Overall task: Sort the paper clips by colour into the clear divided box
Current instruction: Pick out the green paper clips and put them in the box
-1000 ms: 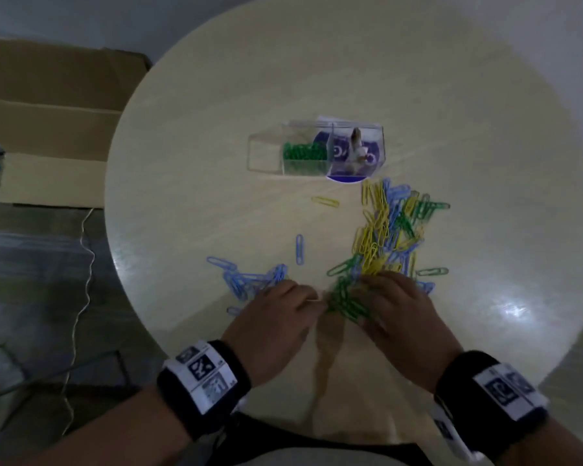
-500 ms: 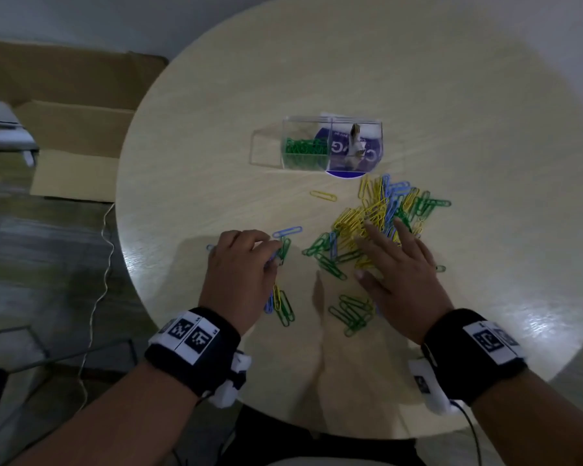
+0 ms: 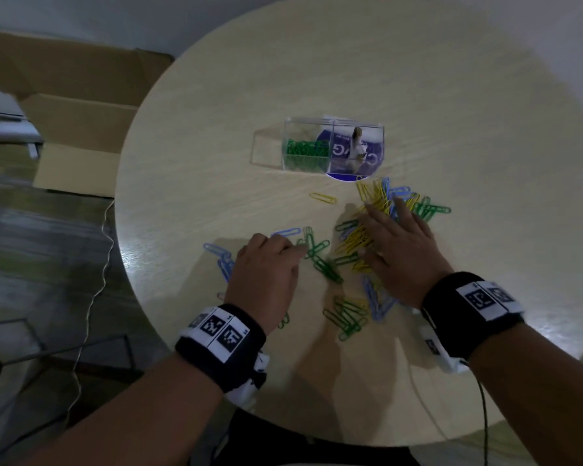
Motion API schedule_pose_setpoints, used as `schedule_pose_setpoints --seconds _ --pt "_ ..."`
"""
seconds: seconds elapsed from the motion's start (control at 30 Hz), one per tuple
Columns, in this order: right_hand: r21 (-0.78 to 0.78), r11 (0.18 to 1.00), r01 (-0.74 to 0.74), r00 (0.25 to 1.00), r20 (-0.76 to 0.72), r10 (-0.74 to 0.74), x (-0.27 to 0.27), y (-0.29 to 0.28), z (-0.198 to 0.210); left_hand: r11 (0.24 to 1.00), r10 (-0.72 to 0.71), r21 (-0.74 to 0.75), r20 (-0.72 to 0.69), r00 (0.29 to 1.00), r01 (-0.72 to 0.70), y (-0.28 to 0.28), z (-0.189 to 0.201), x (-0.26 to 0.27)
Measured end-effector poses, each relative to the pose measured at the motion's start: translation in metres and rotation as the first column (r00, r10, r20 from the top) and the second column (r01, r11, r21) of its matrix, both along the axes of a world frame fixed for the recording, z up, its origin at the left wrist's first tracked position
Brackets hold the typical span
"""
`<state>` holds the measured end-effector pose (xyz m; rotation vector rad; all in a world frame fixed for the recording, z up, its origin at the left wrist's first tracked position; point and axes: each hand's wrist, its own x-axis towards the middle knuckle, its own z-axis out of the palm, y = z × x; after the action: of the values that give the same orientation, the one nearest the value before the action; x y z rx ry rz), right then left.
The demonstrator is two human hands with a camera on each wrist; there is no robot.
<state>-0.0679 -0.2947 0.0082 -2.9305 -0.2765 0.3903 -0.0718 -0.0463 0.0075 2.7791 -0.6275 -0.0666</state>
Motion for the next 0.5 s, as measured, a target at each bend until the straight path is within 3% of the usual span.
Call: schedule_pose_setpoints --seconds 0.07,0.17,0.27,0.37,0.43,0.5 --pt "0.016 0.999 -0.046 0.996 0.079 0.044 -0.009 0.001 0.003 0.996 -0.080 0.046 0.007 0.997 0.079 -0.007 -0.001 0.004" --pt "-0.009 0.994 -0.111 0.994 0.020 0.111 -0.021 0.006 -0.001 0.983 -0.138 0.119 -0.012 0.990 0.139 -0.005 -0.005 0.005" --pt "-0.012 0.998 -0.068 0.997 -0.043 0.068 -0.018 0.008 -0.009 0.993 -0.105 0.053 -0.015 0.994 0.105 0.007 -0.008 0.003" --pt "0.089 0.996 0.009 1.000 -0.020 -0.007 -0.006 0.007 -0.008 0.990 -0.127 -0.070 -0.043 0.991 0.124 0.018 -0.011 0.002" --pt "0.190 0.982 0.021 0.993 0.110 -0.043 -0.003 0.007 0.000 0.991 -0.067 -0.117 -0.045 0.997 0.061 0.022 -0.007 0.002" --pt "0.222 0.975 -0.026 0.976 0.216 -0.023 -0.002 0.010 0.004 0.989 0.082 -0.122 -0.043 0.996 -0.087 0.021 0.000 0.007"
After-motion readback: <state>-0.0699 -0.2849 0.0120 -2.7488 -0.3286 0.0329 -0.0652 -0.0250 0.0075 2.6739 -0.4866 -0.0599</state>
